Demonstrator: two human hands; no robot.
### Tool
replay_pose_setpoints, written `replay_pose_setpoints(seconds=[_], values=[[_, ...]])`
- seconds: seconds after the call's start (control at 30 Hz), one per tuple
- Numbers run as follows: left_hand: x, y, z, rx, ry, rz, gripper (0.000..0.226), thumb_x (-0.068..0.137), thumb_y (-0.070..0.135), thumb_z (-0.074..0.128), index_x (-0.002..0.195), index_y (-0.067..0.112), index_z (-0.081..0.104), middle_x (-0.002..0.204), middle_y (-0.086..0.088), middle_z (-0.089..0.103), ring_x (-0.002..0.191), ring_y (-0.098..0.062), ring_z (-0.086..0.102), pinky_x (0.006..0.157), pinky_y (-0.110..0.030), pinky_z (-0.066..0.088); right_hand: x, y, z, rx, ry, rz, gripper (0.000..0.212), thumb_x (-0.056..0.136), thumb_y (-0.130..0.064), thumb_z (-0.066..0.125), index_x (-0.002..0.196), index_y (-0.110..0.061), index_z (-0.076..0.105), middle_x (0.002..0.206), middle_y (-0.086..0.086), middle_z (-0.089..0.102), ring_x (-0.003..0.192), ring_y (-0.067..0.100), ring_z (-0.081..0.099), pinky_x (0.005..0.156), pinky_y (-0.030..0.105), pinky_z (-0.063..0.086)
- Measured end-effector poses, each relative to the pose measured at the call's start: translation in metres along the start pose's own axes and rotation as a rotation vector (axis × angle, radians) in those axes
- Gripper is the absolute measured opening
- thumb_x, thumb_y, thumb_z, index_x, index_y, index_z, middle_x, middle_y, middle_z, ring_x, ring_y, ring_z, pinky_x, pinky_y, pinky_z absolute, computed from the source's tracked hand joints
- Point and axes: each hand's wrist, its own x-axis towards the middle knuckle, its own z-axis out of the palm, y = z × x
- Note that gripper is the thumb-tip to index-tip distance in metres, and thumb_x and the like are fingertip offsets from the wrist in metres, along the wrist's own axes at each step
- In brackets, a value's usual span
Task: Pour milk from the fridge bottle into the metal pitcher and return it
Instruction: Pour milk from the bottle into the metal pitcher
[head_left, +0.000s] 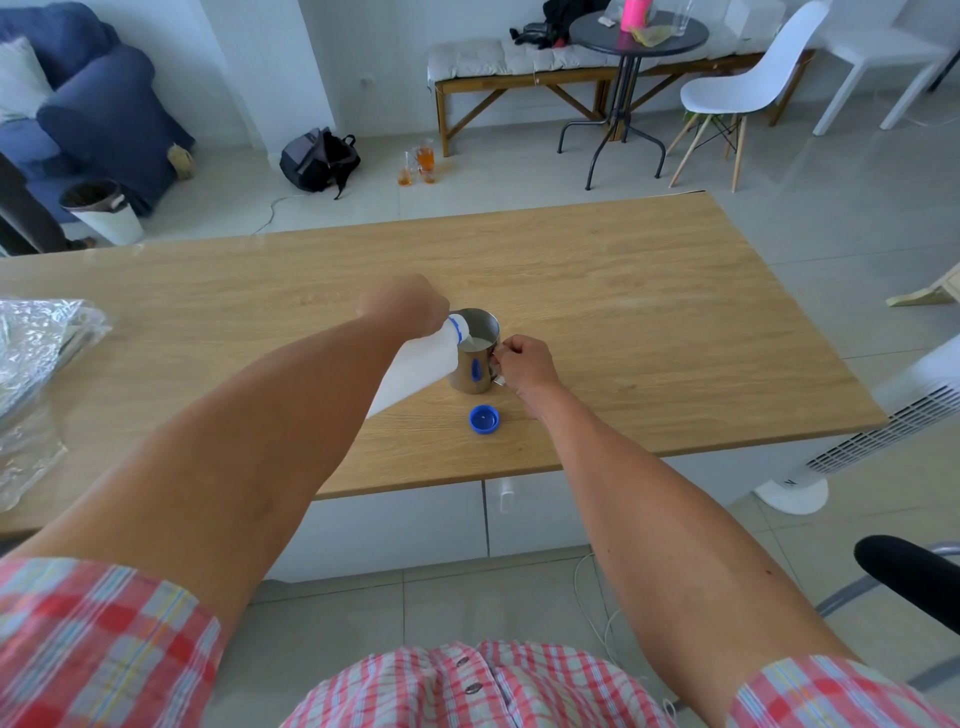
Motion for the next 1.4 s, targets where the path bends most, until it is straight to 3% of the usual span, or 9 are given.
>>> replay_pose_setpoints(seconds=[0.13, 0.33, 0.67, 1.13, 1.4], values=[[0.001, -0.0002, 0.0011, 0.0, 0.006, 0.004, 0.022, 0.096, 0.025, 0.044, 0.102, 0.012, 0.061, 0.102, -0.011, 0.063, 0.094, -0.033, 0.061, 0.077, -0.037, 0.044, 0.0, 0.0, -0.0007, 0.005, -0.006, 0.003, 0.017, 0.1, -0.009, 0.053, 0.087, -0.01, 0.063, 0.081, 0.012, 0.059, 0.073, 0.02, 0.047, 0.056, 0.028, 0.035], [0.0028, -0.0008, 0.0033, -0.002, 0.013, 0.008, 0.023, 0.097, 0.027, 0.044, 0.099, 0.012, 0.062, 0.089, -0.008, 0.059, 0.09, -0.031, 0.061, 0.074, -0.037, 0.044, 0.0, -0.0002, -0.0007, -0.004, -0.009, 0.001, 0.017, 0.099, -0.007, 0.052, 0.087, -0.009, 0.064, 0.081, 0.013, 0.06, 0.074, 0.021, 0.048, 0.057, 0.029, 0.037], [0.006, -0.0027, 0.0049, 0.005, 0.024, 0.005, 0.023, 0.097, 0.03, 0.044, 0.097, 0.013, 0.061, 0.084, -0.007, 0.056, 0.088, -0.03, 0.06, 0.073, -0.037, 0.042, 0.0006, 0.0004, -0.0003, -0.002, -0.008, 0.002, 0.017, 0.099, -0.007, 0.052, 0.087, -0.01, 0.064, 0.081, 0.012, 0.06, 0.074, 0.021, 0.049, 0.058, 0.03, 0.038], [0.0042, -0.0002, 0.0021, 0.024, 0.006, 0.0, 0.022, 0.099, 0.028, 0.043, 0.104, 0.013, 0.059, 0.103, -0.01, 0.059, 0.094, -0.032, 0.058, 0.076, -0.039, 0.044, 0.0018, 0.0008, -0.0003, -0.007, -0.014, 0.002, 0.017, 0.099, -0.008, 0.051, 0.087, -0.013, 0.062, 0.082, 0.01, 0.056, 0.074, 0.021, 0.045, 0.055, 0.029, 0.033], [0.0032, 0.0004, 0.0014, 0.03, 0.005, -0.002, 0.023, 0.099, 0.028, 0.043, 0.105, 0.012, 0.059, 0.104, -0.01, 0.06, 0.094, -0.032, 0.059, 0.076, -0.039, 0.044, 0.0028, 0.0022, -0.0014, -0.007, -0.014, 0.007, 0.017, 0.099, -0.009, 0.051, 0.088, -0.01, 0.063, 0.081, 0.011, 0.06, 0.067, 0.016, 0.048, 0.05, 0.024, 0.037]])
